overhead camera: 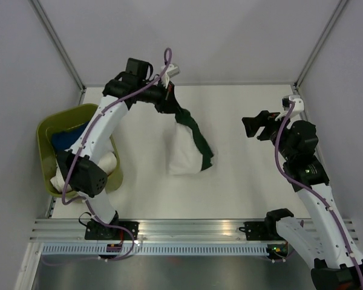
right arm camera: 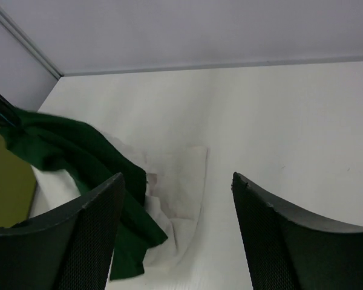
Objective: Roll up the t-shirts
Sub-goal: Move the tshirt to the center of the board, then flatten the tshirt
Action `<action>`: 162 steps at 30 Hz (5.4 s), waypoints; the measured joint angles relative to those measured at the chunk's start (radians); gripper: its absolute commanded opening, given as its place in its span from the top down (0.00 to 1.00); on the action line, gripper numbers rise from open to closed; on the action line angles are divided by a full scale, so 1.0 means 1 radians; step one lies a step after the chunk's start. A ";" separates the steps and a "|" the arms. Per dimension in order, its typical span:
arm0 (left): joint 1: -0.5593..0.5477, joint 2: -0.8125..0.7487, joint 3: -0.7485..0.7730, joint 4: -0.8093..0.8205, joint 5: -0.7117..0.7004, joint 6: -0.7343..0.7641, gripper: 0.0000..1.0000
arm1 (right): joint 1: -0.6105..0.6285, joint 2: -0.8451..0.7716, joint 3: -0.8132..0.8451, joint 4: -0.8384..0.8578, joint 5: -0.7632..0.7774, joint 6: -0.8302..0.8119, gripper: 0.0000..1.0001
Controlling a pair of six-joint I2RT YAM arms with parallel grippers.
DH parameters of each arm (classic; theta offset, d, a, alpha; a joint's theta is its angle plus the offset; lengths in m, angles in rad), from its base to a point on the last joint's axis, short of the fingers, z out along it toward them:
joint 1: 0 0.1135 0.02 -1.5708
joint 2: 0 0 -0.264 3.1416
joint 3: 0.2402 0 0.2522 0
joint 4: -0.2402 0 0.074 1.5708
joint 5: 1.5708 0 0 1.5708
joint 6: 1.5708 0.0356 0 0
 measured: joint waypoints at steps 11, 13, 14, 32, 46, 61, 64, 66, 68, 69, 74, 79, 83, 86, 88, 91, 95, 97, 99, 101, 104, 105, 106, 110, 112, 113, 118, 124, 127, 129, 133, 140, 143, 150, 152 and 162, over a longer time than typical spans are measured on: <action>-0.065 0.049 -0.371 0.075 -0.034 -0.006 0.97 | 0.083 0.136 -0.190 0.080 -0.040 0.158 0.37; -0.060 0.049 -0.372 0.098 -0.045 -0.006 0.97 | 0.172 0.214 -0.229 0.109 -0.030 0.179 0.31; -0.059 0.049 -0.372 0.109 -0.048 -0.006 0.97 | 0.242 0.267 -0.237 0.124 -0.019 0.177 0.30; 0.020 -0.048 -0.410 0.153 -0.078 -0.006 0.97 | 0.386 0.979 -0.068 0.573 -0.130 0.212 0.98; 0.287 -0.066 0.032 0.053 -0.016 -0.035 0.98 | 0.374 0.533 0.343 0.102 -0.142 -0.080 0.99; 0.224 -0.031 0.080 -0.009 0.018 -0.002 0.98 | 0.375 0.267 0.413 -0.097 -0.170 -0.195 0.97; 0.180 0.054 0.080 -0.001 -0.054 0.003 0.98 | 0.375 0.313 0.330 -0.087 -0.157 -0.143 0.98; 0.152 0.111 0.080 0.000 -0.087 0.003 0.98 | 0.369 0.340 0.282 -0.095 -0.113 -0.110 0.96; 0.127 0.162 0.077 0.000 -0.108 0.004 0.98 | 0.334 0.364 0.241 -0.103 -0.093 -0.065 0.79; 0.114 0.175 0.070 0.002 -0.114 0.009 0.97 | 0.297 0.380 0.217 -0.103 -0.090 -0.039 0.72; 0.038 0.230 0.012 0.008 -0.143 0.058 0.85 | 0.177 0.476 0.079 -0.091 -0.035 0.026 0.75; -0.026 0.324 0.009 0.085 -0.165 0.069 0.35 | 0.177 0.592 -0.026 -0.089 -0.015 0.062 1.00; -0.029 0.384 0.019 0.120 -0.213 0.068 0.15 | 0.177 0.648 -0.028 -0.086 -0.002 0.075 1.00; -0.027 0.338 -0.061 0.151 -0.222 0.077 0.15 | 0.177 0.644 -0.024 -0.086 0.018 0.081 0.88; -0.031 0.237 -0.191 0.159 -0.246 0.096 0.19 | 0.176 0.632 -0.019 -0.087 0.031 0.079 0.74; -0.057 0.055 -0.377 0.158 -0.283 0.141 0.25 | 0.162 0.616 0.000 -0.086 0.030 0.066 0.68; -0.165 -0.134 -0.555 0.149 -0.318 0.206 0.28 | 0.110 0.660 0.071 -0.092 0.014 0.053 0.65; -0.254 -0.166 -0.627 0.158 -0.334 0.235 0.22 | 0.077 0.732 0.147 -0.091 -0.003 0.045 0.60; -0.323 -0.161 -0.692 0.165 -0.346 0.255 0.18 | 0.048 0.817 0.227 -0.087 -0.013 0.027 0.58; -0.382 -0.131 -0.764 0.183 -0.370 0.265 0.16 | 0.026 0.902 0.303 -0.084 -0.026 0.015 0.57; -0.409 -0.045 -0.804 0.217 -0.429 0.267 0.14 | 0.012 1.025 0.384 -0.087 -0.054 0.001 0.55; -0.409 -0.013 -0.804 0.246 -0.454 0.267 0.14 | 0.011 1.057 0.397 -0.088 -0.065 0.000 0.55; -0.409 0.014 -0.804 0.274 -0.481 0.267 0.14 | 0.010 1.086 0.404 -0.088 -0.076 0.000 0.55; -0.406 0.082 -0.804 0.360 -0.563 0.266 0.16 | 0.009 1.142 0.400 -0.106 -0.112 0.002 0.59; -0.406 0.095 -0.809 0.398 -0.584 0.264 0.21 | 0.009 1.143 0.395 -0.104 -0.130 0.002 0.70; -0.406 0.095 -0.814 0.411 -0.592 0.262 0.26 | 0.009 1.143 0.394 -0.101 -0.137 0.004 0.80; -0.406 0.093 -0.841 0.456 -0.601 0.250 0.93 | 0.009 1.135 0.371 -0.095 -0.159 0.001 0.99; -0.391 0.066 -0.848 0.451 -0.595 0.257 0.98 | 0.009 1.083 0.363 -0.106 -0.160 0.001 1.00; -0.338 0.018 -0.835 0.402 -0.590 0.260 0.98 | 0.002 1.005 0.365 -0.121 -0.157 0.002 1.00; -0.276 -0.016 -0.791 0.333 -0.575 0.266 0.98 | -0.011 0.942 0.377 -0.140 -0.153 0.002 0.99; -0.117 -0.063 -0.585 0.195 -0.557 0.284 0.98 | -0.056 0.792 0.456 -0.184 -0.138 0.001 0.99; 0.115 -0.164 -0.273 0.055 -0.524 0.317 0.98 | -0.188 0.509 0.557 -0.220 -0.135 0.018 0.99; 0.156 -0.187 -0.212 0.009 -0.523 0.337 0.98 | -0.240 0.430 0.616 -0.277 -0.120 0.009 1.00; 0.176 -0.187 -0.130 -0.100 -0.522 0.343 0.97 | -0.254 0.282 0.672 -0.372 -0.093 0.000 0.99; 0.176 -0.185 -0.129 -0.116 -0.520 0.343 0.96 | -0.253 0.248 0.691 -0.383 -0.109 0.001 0.99; 0.137 0.238 0.024 -0.110 -0.524 0.234 0.16 | -0.253 0.196 0.414 -0.274 -0.153 0.064 0.99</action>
